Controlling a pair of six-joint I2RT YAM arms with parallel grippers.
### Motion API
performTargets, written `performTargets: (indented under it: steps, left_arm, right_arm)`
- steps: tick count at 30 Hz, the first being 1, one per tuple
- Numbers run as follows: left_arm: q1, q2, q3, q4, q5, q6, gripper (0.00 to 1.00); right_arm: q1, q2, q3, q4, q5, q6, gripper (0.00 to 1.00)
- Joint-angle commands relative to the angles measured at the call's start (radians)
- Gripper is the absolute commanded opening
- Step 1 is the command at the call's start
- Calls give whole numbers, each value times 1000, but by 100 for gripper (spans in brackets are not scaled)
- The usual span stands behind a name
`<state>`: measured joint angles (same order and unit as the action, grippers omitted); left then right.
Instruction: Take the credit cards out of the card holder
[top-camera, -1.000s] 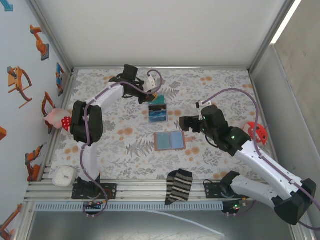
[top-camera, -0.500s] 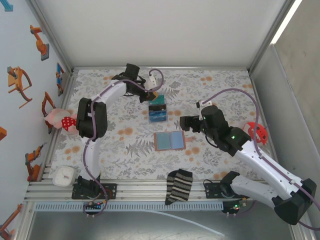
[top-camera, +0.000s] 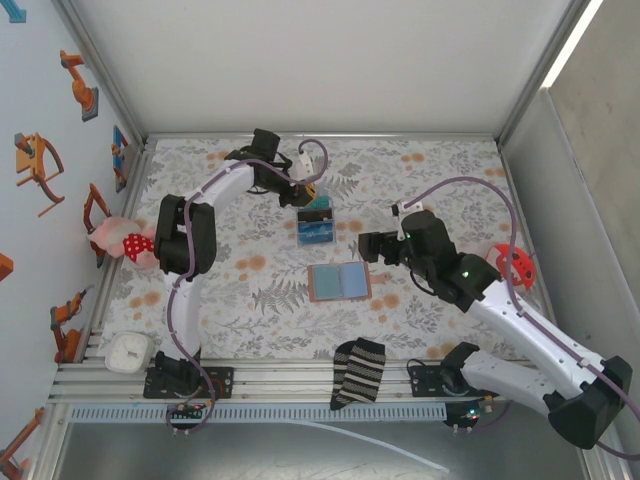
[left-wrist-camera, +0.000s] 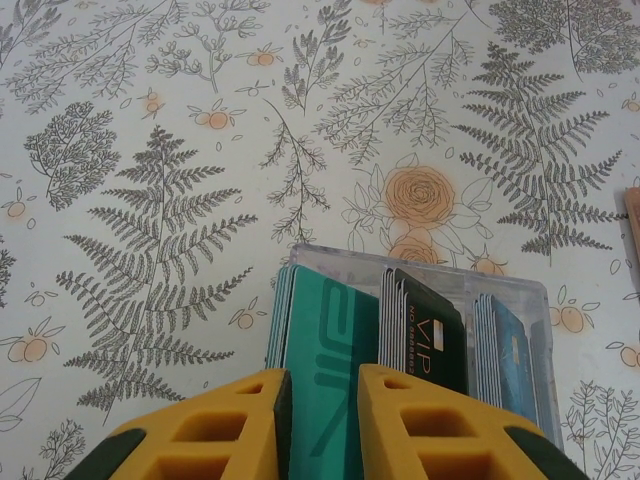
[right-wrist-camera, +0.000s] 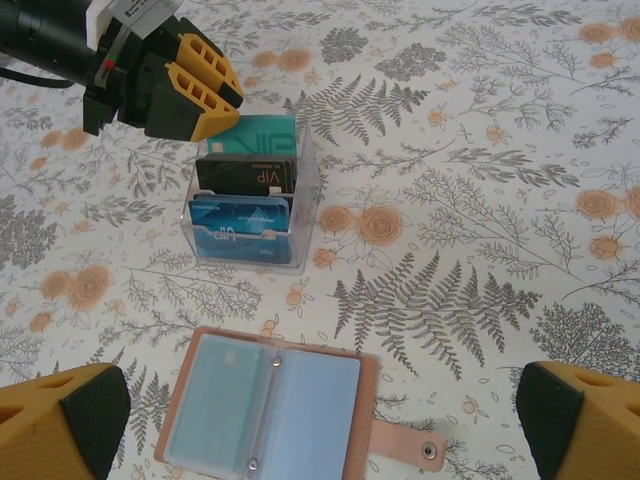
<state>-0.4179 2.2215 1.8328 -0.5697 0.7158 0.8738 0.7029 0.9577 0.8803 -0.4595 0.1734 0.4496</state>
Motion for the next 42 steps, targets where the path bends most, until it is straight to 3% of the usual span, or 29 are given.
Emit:
performTargets:
  steps: [1, 11, 20, 24, 34, 37, 40, 41, 42]
  left_arm:
    - [-5, -21, 2, -28, 15, 28, 25]
    - [-35, -161, -102, 16, -12, -15, 26]
    - [-51, -485, -557, 450, -96, -283, 32]
    - [-72, -636, -748, 601, -195, -413, 32]
    - [-193, -992, -1079, 717, -561, -651, 34]
    - [-211, -1100, -1167, 740, -616, -745, 64]
    - [-232, -1192, -1216, 702, -690, -798, 85]
    - [-236, -1216, -1223, 674, -719, -817, 97]
    - [-237, -1239, -1229, 649, -743, -835, 97]
  right_arm:
    - [0, 12, 38, 10, -13, 13, 99]
    - [0, 55, 44, -21, -14, 16, 86]
    - [3, 164, 62, -80, -42, 33, 83]
    - [6, 192, 49, -63, -69, 48, 80]
    - [48, 298, 41, -42, -113, 102, 76]
    - [73, 337, 43, -35, -121, 115, 76]
    - [95, 374, 54, -33, -121, 119, 76]
    - [101, 385, 60, -34, -121, 121, 76]
    - [107, 397, 67, -36, -121, 121, 76]
